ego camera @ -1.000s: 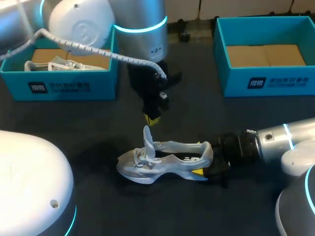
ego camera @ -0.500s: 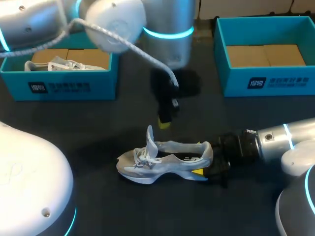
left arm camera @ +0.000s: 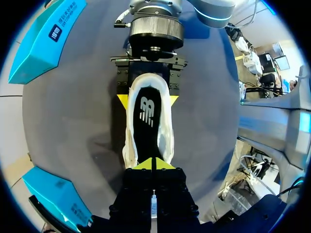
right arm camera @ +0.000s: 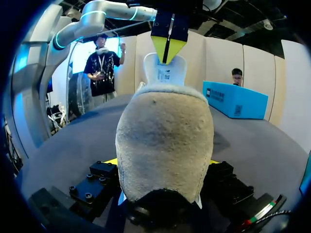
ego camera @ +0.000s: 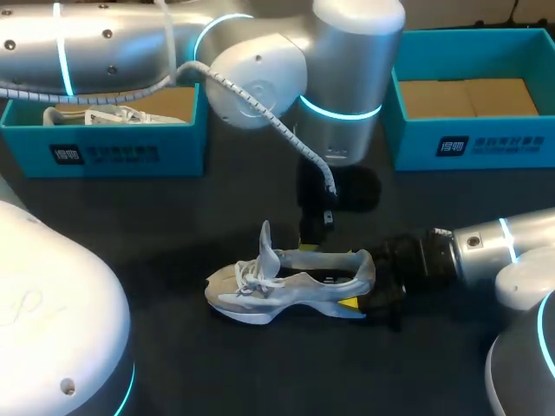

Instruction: Take the shoe out of the shoebox, open the shoe tongue, remove and reinsert the insole, then place the shoe into the shoebox

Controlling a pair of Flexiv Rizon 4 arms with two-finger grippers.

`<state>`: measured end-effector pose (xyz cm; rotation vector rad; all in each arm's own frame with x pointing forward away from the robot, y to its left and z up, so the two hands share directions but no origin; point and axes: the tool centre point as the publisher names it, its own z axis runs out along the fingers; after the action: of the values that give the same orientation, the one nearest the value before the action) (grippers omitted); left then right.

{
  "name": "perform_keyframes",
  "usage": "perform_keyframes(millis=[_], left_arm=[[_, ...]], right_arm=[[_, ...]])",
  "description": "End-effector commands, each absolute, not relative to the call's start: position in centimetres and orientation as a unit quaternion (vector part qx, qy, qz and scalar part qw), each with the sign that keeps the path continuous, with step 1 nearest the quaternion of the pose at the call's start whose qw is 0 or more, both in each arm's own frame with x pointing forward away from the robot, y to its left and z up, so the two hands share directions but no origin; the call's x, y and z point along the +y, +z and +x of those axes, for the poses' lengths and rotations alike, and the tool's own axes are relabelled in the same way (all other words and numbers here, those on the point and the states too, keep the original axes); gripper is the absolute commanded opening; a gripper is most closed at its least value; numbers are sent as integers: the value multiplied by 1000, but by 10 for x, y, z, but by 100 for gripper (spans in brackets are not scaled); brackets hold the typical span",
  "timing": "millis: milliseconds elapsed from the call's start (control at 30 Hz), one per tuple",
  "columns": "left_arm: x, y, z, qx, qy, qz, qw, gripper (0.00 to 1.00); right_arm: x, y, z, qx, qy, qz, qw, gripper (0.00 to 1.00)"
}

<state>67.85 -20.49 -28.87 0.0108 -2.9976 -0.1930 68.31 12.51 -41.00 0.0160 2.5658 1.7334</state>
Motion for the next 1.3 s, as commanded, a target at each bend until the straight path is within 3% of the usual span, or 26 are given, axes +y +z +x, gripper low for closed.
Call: perform_keyframes(millis=[33, 333, 933, 1200, 1300], left_arm=[[-206, -288, 679, -995, -67, 3, 69, 0], [-213, -325, 682, -996, -40, -15, 81, 0], [-207, -351, 666, -993, -32, -18, 112, 0], [-203, -371, 664, -984, -24, -19, 174, 0], [-203, -369, 663, -986, -35, -24, 160, 0]], right_arm=[[127, -410, 684, 830, 557, 5, 22, 0], [127, -410, 684, 830, 557, 5, 22, 0], [127, -410, 684, 830, 557, 5, 22, 0], [127, -410, 684, 830, 557, 5, 22, 0], [127, -410, 684, 830, 557, 5, 22, 0]])
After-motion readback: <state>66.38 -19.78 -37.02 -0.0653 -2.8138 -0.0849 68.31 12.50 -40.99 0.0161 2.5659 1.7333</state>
